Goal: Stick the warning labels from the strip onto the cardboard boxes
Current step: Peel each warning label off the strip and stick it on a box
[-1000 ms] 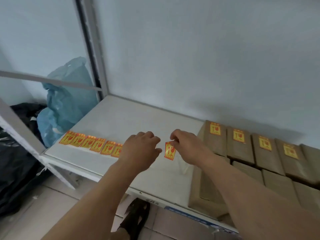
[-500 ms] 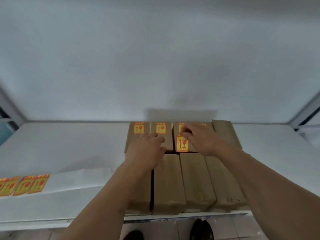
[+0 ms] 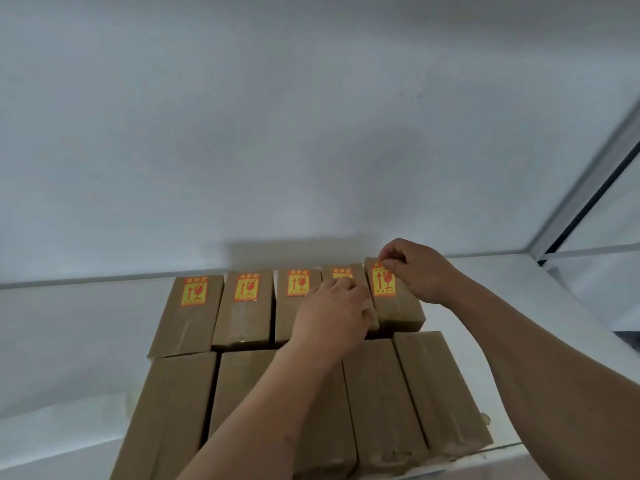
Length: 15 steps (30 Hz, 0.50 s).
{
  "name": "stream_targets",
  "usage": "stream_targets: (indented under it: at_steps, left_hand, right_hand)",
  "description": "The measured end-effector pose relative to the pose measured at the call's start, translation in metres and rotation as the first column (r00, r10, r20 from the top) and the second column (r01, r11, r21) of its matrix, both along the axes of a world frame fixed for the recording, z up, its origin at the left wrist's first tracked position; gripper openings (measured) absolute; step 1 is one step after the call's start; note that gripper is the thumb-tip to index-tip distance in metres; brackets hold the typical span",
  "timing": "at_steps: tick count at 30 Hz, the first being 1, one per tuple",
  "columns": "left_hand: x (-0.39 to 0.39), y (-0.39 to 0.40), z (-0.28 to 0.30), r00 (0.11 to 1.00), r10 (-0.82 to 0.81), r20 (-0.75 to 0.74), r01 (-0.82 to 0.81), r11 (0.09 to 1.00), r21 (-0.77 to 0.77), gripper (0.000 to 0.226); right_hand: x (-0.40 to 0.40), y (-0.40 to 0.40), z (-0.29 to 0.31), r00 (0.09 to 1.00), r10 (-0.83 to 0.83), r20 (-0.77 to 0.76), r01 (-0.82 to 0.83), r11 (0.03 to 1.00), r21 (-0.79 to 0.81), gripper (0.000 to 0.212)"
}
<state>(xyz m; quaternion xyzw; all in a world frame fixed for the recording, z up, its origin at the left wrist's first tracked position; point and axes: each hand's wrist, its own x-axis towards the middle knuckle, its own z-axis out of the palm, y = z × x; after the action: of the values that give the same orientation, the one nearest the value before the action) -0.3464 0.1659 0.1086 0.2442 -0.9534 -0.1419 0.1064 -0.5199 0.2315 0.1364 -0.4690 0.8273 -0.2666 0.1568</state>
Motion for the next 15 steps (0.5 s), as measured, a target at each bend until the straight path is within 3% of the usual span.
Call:
stream_targets:
  at_steps: [5,15]
  left_hand:
    - [-0.025,0.0,-0.012,0.999,-0.051,-0.005,0.051,0.999,-0.017,0.039]
    - [-0.045,0.008,-0.038,0.982,-0.124,0.141,0.123,0.992,0.017,0.044]
  right_hand:
    - [-0.029,-0.005,-0.01,0.999,-0.029,0.02,0.029,1.0,-0.008,0.009]
    - [-0.06,-0.018,-0.032,0.998,-0.019,0.054,0.018,1.0,0.024,0.01]
